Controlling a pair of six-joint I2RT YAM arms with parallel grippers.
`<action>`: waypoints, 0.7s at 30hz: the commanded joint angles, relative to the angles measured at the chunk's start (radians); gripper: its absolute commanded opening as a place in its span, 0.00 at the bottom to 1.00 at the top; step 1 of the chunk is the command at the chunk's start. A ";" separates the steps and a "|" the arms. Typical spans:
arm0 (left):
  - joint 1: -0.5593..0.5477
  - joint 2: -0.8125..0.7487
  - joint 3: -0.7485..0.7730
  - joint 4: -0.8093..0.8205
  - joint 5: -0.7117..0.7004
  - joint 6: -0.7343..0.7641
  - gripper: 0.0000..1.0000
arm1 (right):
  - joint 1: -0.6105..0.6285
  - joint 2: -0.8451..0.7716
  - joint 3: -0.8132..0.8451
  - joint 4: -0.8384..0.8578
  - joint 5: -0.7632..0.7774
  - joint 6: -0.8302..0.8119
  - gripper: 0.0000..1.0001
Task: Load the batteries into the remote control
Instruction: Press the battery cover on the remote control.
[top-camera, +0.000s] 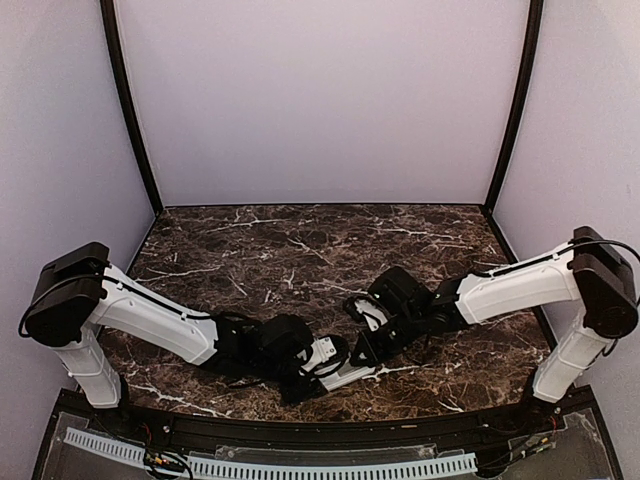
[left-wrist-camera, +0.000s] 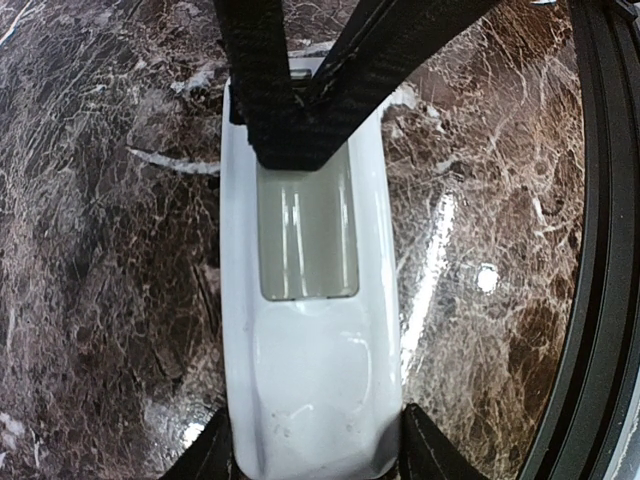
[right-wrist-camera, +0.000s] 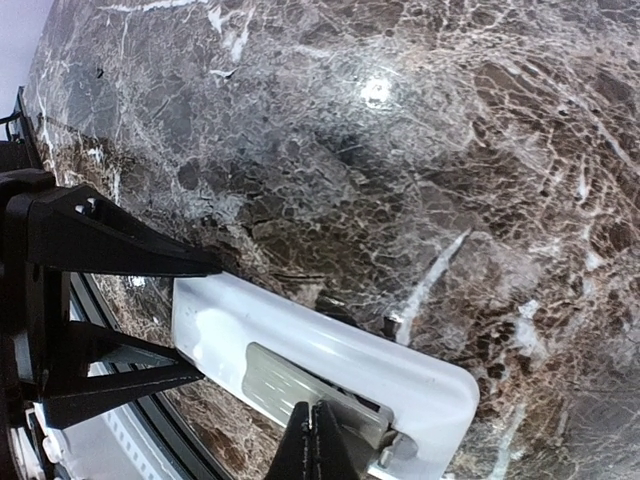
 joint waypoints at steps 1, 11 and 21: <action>0.000 0.050 -0.016 -0.065 0.009 -0.007 0.28 | -0.008 -0.049 0.038 -0.110 0.007 -0.019 0.00; 0.000 0.052 -0.015 -0.066 0.009 -0.007 0.28 | -0.067 -0.078 0.165 -0.368 0.085 -0.038 0.15; 0.000 0.055 -0.015 -0.065 0.010 -0.005 0.28 | -0.080 0.013 0.214 -0.388 -0.039 -0.070 0.23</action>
